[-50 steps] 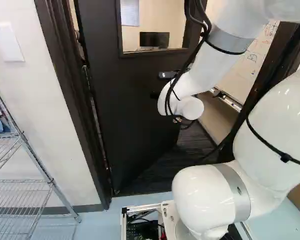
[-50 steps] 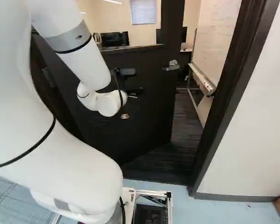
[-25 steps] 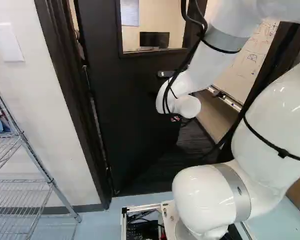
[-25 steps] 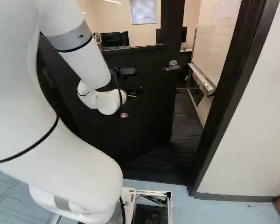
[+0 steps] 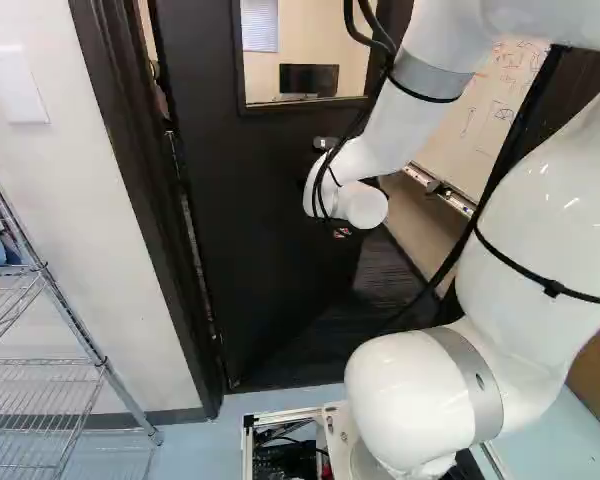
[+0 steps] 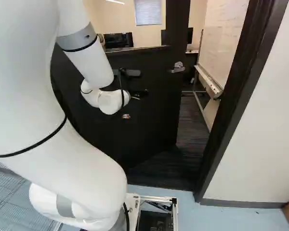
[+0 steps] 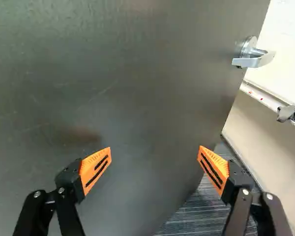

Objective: Open the door and move inside

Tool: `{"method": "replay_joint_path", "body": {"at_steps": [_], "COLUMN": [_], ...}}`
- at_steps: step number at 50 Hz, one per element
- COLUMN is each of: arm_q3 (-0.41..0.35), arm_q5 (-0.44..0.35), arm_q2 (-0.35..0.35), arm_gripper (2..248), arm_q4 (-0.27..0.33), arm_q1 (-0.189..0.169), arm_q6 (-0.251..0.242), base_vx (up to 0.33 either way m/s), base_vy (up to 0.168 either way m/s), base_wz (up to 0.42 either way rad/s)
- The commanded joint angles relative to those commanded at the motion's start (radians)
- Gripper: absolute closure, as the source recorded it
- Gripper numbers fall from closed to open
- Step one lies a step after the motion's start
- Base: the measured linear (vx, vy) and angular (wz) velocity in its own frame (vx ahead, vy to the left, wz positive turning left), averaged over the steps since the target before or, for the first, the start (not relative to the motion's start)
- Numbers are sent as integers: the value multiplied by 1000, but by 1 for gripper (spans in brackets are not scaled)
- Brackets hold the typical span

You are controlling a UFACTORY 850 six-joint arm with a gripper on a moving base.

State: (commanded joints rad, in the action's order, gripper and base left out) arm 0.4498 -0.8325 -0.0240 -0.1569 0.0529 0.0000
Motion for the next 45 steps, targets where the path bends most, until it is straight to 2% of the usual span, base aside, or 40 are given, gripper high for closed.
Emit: {"method": "replay_joint_path", "body": {"at_steps": [45], "arm_q3": [113], "arm_q5": [0], "arm_q2": [110], "arm_gripper": [3], "arm_q4": [-280], "arm_q1": [93], "arm_q6": [0], "base_vx": [0], "base_vy": [0], "base_wz": [0]}}
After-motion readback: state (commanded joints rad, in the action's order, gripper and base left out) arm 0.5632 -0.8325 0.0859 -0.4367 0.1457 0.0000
